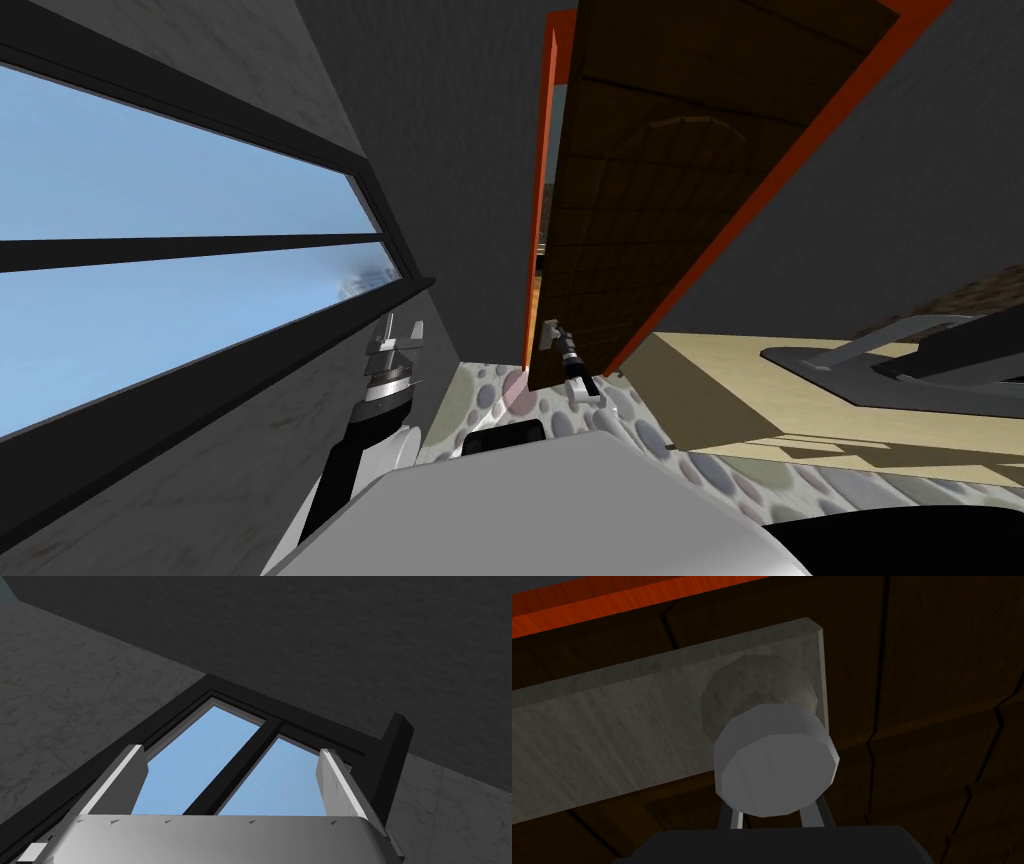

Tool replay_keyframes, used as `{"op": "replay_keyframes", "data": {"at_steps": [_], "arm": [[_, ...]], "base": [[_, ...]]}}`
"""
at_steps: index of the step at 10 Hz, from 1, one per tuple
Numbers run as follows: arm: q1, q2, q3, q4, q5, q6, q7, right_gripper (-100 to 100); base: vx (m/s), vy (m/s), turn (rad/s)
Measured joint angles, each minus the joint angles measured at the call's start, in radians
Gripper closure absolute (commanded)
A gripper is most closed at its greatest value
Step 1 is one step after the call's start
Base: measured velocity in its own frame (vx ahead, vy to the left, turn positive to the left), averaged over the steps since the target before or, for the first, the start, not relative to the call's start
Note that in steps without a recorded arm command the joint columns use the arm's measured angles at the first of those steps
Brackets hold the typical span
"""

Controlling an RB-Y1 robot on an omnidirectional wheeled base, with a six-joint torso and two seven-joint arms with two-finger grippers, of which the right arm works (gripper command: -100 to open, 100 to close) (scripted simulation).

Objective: Pull the door open

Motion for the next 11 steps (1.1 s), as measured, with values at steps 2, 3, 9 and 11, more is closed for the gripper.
{"op": "replay_keyframes", "data": {"at_steps": [2,3,9,11], "arm": [[0.007,-0.004,0.009,-0.015,-0.037,0.014,-0.048,100],[0.007,-0.009,0.013,-0.012,-0.047,0.013,-0.068,100],[0.004,-0.035,0.038,-0.013,-0.139,0.034,-0.206,100],[0.004,-0.037,0.047,-0.011,-0.163,0.037,-0.246,100]], "base": [[-0.077,-0.028,0.066],[-0.069,-0.023,0.082],[-0.068,-0.040,0.092],[-0.058,-0.036,0.058]]}}
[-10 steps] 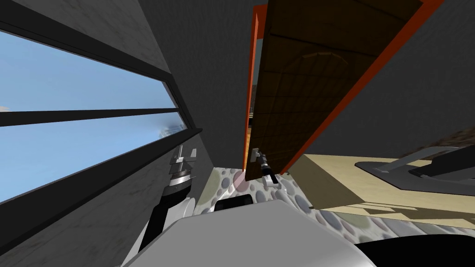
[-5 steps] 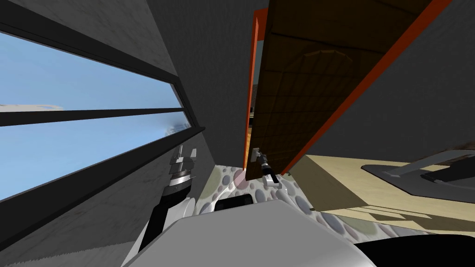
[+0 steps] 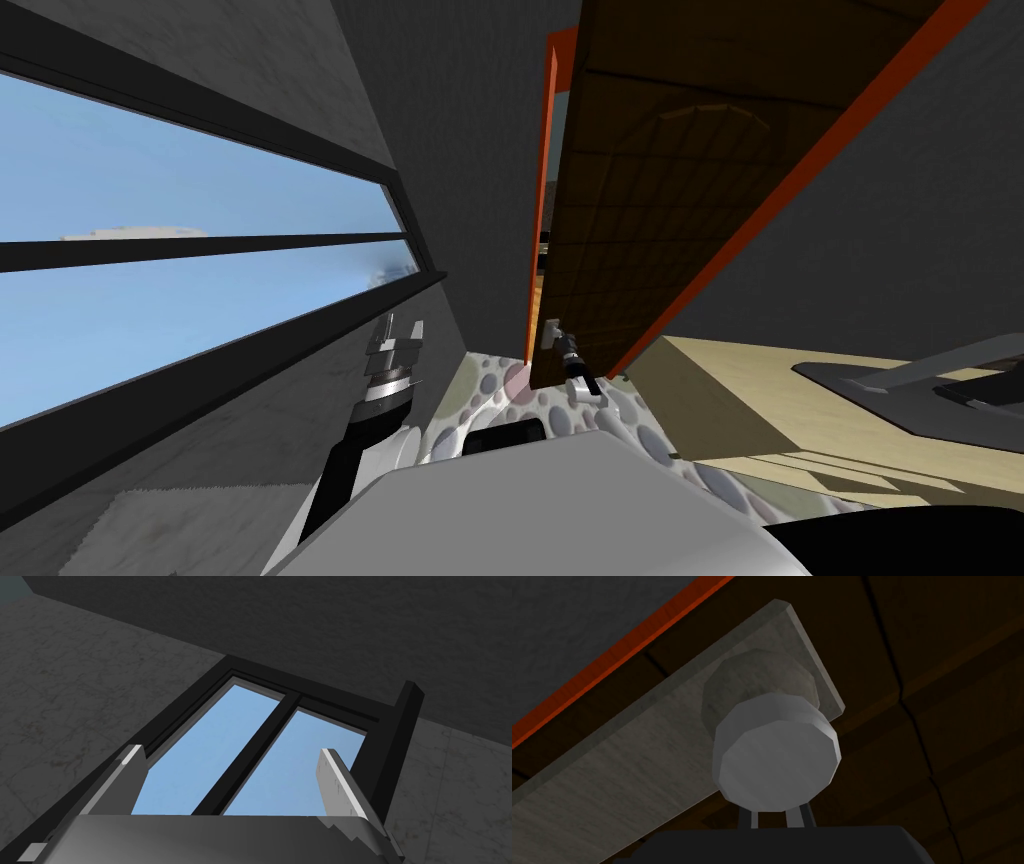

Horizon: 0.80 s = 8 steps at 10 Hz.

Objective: Pull the door open

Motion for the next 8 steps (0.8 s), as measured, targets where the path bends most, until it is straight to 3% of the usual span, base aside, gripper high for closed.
{"op": "replay_keyframes", "data": {"at_steps": [1,6,7,8], "arm": [[0.010,-0.004,0.002,-0.017,-0.017,0.011,-0.020,100],[-0.009,-0.026,0.032,0.011,-0.091,0.010,-0.138,100],[-0.007,-0.030,0.035,0.011,-0.101,0.013,-0.158,-100],[0.002,-0.035,0.031,0.005,-0.119,0.018,-0.175,-100]], "base": [[-0.042,-0.019,0.044],[-0.068,-0.037,0.093],[-0.055,-0.047,-0.004],[-0.078,-0.071,-0.003]]}}
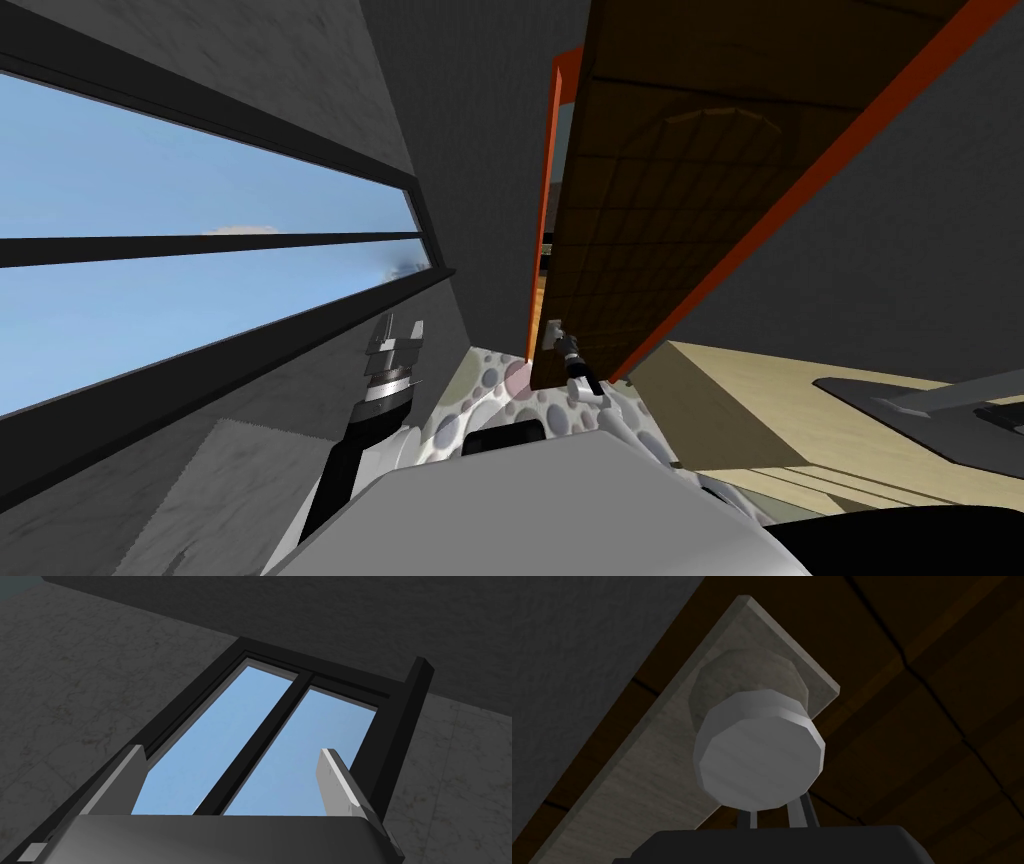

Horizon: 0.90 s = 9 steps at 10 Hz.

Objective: Pull the door open

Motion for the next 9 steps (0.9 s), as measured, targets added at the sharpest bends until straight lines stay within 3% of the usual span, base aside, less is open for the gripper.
{"op": "replay_keyframes", "data": {"at_steps": [3,4,7,9], "arm": [[0.025,-0.010,-0.002,-0.029,-0.052,0.010,-0.053,-100],[0.016,-0.006,0.006,-0.017,-0.069,0.008,-0.076,-100],[0.035,0.005,0.047,-0.061,-0.127,0.012,-0.156,-100],[0.044,0.005,0.056,-0.091,-0.174,0.030,-0.206,-100]], "base": [[-0.098,-0.043,0.042],[-0.097,-0.038,0.104],[-0.098,0.012,0.105],[-0.100,-0.045,0.060]]}}
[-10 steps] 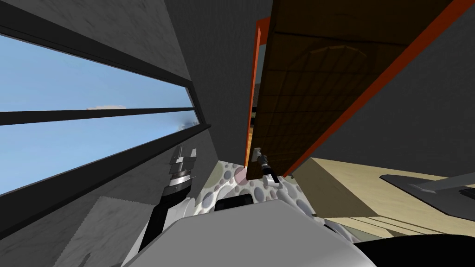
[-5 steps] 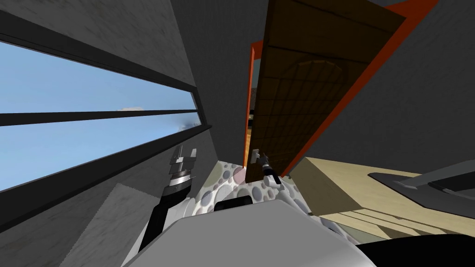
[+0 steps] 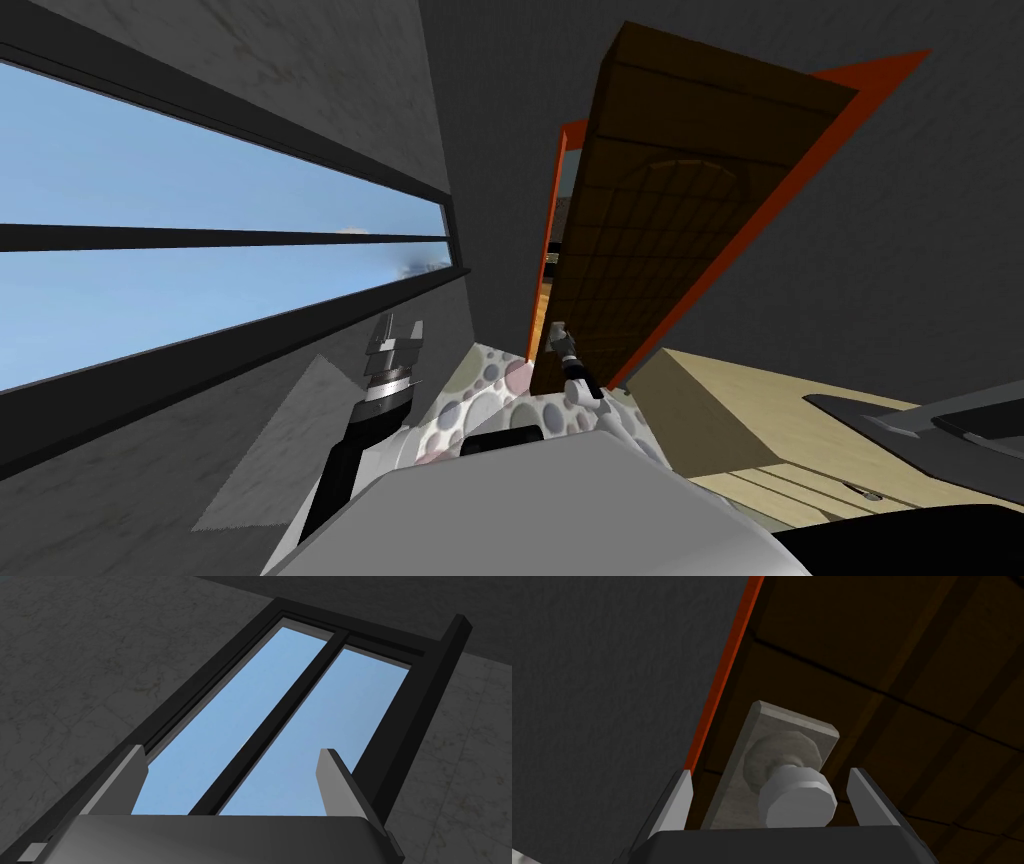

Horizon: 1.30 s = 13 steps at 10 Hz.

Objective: Pull the door open

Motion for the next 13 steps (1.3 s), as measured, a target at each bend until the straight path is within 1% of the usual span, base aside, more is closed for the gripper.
{"op": "replay_keyframes", "data": {"at_steps": [5,8,9,10,12,13], "arm": [[0.029,-0.001,0.026,-0.054,-0.104,0.022,-0.121,-100],[0.043,-0.001,0.040,-0.078,-0.151,0.030,-0.177,-100],[0.043,-0.001,0.040,-0.079,-0.153,0.031,-0.182,-100],[0.034,-0.015,0.029,-0.056,-0.157,0.024,-0.194,-100],[0.044,-0.042,0.001,-0.045,-0.170,0.013,-0.219,-100],[0.051,-0.055,-0.007,-0.038,-0.173,0.003,-0.233,-100]], "base": [[-0.097,-0.047,0.052],[-0.065,-0.032,0.033],[0.079,-0.002,0.217],[0.149,0.001,0.260],[0.170,0.000,0.189],[0.157,-0.002,0.159]]}}
